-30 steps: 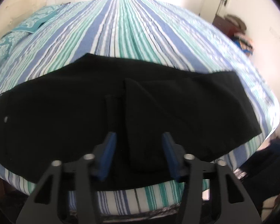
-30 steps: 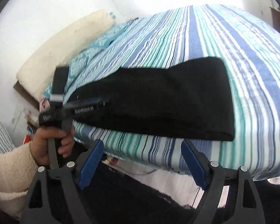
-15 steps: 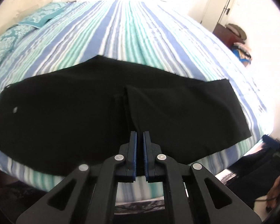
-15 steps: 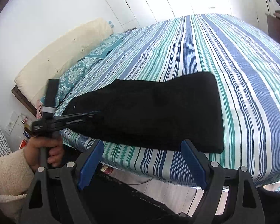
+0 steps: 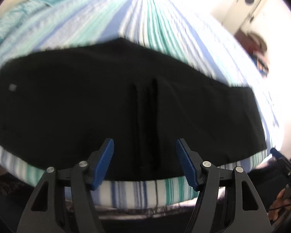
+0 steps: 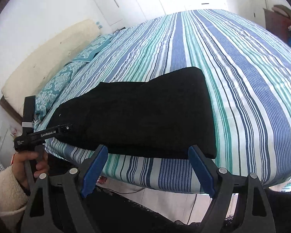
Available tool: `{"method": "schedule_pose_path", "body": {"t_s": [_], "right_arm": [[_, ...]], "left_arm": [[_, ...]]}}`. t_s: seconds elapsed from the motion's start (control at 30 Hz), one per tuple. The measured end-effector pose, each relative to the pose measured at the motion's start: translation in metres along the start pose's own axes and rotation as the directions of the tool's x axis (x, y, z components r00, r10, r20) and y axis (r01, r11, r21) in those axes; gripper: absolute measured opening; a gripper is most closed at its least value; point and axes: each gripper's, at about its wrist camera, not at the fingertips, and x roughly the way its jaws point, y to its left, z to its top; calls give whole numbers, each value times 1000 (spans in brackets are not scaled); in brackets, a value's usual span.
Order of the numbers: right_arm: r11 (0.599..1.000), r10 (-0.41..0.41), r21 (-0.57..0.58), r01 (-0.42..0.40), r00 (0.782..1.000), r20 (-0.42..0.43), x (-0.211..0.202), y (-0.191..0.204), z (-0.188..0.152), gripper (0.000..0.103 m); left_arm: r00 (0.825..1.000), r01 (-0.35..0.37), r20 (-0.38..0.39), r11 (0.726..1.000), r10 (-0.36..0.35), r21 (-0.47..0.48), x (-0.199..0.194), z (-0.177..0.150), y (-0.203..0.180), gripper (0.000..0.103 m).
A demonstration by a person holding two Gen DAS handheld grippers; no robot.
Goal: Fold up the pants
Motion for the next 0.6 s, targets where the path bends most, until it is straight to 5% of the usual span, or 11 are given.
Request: {"method": "schedule_pose_path", "body": {"t_s": [0.07,0.1,0.17,0.2,0.33,0.47,0.6], "right_arm": [[1000,-1,15,1,1000,-1,0,-3,0,85],[1000,-4,19,4,1000,1,-1,-4,0,85],[1000,-16,19,16,1000,16,-4,-5,1,85],[1000,-22,18,22,999,24,-6,-6,1,85],[997,-79,8,79,995,64,-17,-8,3,85],[985,-163,-44,168,982,98,-19,-3,11,85],[995,18,-99,-8,995,102,-7,21,26,84]], "left_arm": [[998,-56,-17,997,57,59,12,-1,-13,69],[997,-73,-2,994,73,84,12,-2,-19,58],[996,-88,28,990,85,110,7,-3,-29,16],[995,-96,36,987,92,127,3,-3,-31,9],[992,-97,96,986,84,135,-22,7,-18,9],[988,-146,72,982,138,124,-6,4,2,9],[987,-141,106,976,124,169,-4,-4,-4,12]]}}
